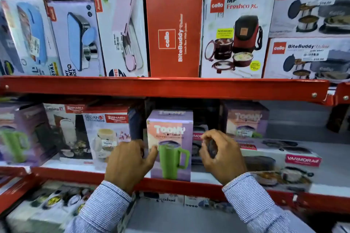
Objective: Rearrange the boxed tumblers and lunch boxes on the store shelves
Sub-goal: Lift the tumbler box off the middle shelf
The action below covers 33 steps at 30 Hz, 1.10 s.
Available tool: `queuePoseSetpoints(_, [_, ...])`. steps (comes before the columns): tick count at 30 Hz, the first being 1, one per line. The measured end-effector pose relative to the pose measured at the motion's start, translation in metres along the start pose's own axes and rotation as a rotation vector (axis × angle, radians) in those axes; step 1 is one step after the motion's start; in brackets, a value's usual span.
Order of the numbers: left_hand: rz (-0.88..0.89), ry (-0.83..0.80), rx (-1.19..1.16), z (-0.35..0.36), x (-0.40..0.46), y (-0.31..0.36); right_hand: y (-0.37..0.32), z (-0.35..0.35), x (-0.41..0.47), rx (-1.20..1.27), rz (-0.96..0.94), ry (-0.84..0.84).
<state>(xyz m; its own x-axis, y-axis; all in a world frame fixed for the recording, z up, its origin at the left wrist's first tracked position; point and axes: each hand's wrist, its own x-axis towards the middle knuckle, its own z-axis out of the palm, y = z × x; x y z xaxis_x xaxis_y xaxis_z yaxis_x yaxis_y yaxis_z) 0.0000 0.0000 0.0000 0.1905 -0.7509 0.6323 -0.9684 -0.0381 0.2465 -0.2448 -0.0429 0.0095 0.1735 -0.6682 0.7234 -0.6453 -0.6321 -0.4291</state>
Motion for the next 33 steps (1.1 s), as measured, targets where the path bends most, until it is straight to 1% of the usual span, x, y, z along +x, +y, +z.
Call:
queuePoseSetpoints(1, [-0.032,-0.054,-0.019,0.008,0.0,-0.004,0.005,0.009,-0.001,0.057,0.101,-0.004])
queuePoseSetpoints(2, [-0.054,-0.095,-0.065,0.012,-0.001,-0.004,0.008,0.015,-0.002,0.091,0.206,-0.059])
queuePoseSetpoints(3, [-0.061,-0.128,-0.099,0.021,-0.002,-0.007,0.012,0.022,-0.003,0.125,0.267,-0.116])
queuePoseSetpoints(4, [-0.082,-0.178,-0.166,0.024,-0.003,-0.004,0.013,0.026,-0.002,0.157,0.316,-0.187])
queuePoseSetpoints(6, [-0.093,-0.202,-0.277,0.036,-0.002,-0.004,0.013,0.034,-0.001,0.216,0.381,-0.305])
queuePoseSetpoints(8, [-0.129,-0.201,-0.42,0.043,-0.003,-0.006,0.012,0.038,-0.001,0.273,0.392,-0.33])
queuePoseSetpoints(11, [-0.168,-0.158,-0.65,0.047,-0.011,-0.008,0.011,0.038,-0.006,0.339,0.357,-0.216])
queuePoseSetpoints(13, [-0.151,-0.08,-0.698,0.045,-0.021,-0.003,0.007,0.032,-0.014,0.391,0.321,-0.148])
queuePoseSetpoints(16, [-0.063,0.074,-0.731,0.027,-0.04,0.009,0.0,0.018,-0.029,0.513,0.24,-0.08])
queuePoseSetpoints(19, [0.021,0.216,-0.739,0.014,-0.063,0.015,-0.003,-0.002,-0.05,0.476,0.084,0.02])
queuePoseSetpoints(21, [0.063,0.273,-0.721,0.01,-0.082,0.018,-0.006,-0.017,-0.066,0.431,-0.021,0.071])
queuePoseSetpoints(24, [0.107,0.309,-0.627,0.014,-0.119,0.023,-0.009,-0.03,-0.099,0.406,-0.079,0.071])
queuePoseSetpoints(26, [0.117,0.282,-0.625,0.025,-0.143,0.019,-0.002,-0.028,-0.12,0.404,-0.074,0.05])
queuePoseSetpoints(28, [0.066,0.191,-0.704,0.039,-0.163,0.013,0.008,-0.022,-0.14,0.374,-0.045,0.025])
queuePoseSetpoints(29, [0.029,0.125,-0.752,0.046,-0.172,0.013,0.015,-0.02,-0.152,0.361,-0.035,-0.002])
queuePoseSetpoints(31, [-0.037,0.001,-0.777,0.064,-0.192,0.009,0.029,-0.011,-0.174,0.39,0.033,-0.104])
queuePoseSetpoints(33, [-0.086,-0.231,-0.777,0.1,-0.218,0.023,0.058,-0.006,-0.212,0.413,0.227,-0.212])
